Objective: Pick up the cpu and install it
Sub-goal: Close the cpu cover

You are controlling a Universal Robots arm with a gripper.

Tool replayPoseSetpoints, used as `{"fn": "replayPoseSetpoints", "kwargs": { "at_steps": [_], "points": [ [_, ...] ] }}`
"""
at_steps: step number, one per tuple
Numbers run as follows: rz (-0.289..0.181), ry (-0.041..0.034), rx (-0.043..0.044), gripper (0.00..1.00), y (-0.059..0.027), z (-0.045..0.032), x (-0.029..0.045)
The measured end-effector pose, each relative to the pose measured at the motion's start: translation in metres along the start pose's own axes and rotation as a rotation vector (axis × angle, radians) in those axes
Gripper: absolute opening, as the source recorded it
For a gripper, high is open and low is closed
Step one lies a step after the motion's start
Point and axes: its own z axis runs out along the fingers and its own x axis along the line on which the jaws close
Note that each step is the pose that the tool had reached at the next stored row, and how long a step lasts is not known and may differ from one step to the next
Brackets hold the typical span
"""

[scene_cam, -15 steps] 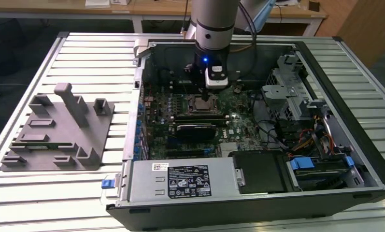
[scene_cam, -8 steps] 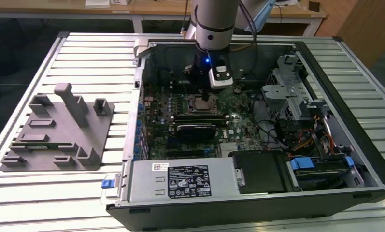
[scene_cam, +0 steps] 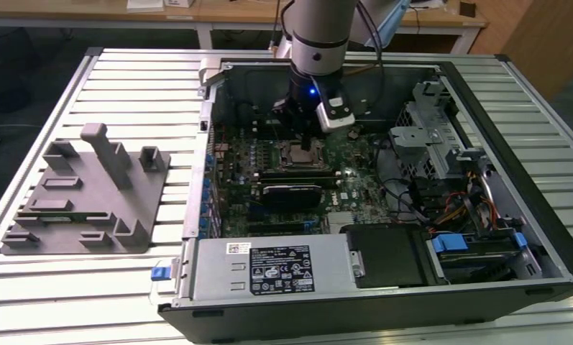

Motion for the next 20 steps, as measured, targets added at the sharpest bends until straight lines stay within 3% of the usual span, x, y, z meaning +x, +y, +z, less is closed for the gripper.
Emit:
{"fn": "replayPoseSetpoints", "kwargs": {
  "at_steps": [6, 10, 20],
  "points": [
    [-0.099, 0.0009, -0.0003, 0.11, 0.0000, 0.0007, 0.0000],
    [-0.101, 0.0010, -0.0007, 0.11, 0.0000, 0.0008, 0.0000],
    [-0.101, 0.0041, -0.0192, 0.11, -0.0068, 0.0027, 0.0066]
  ]
}}
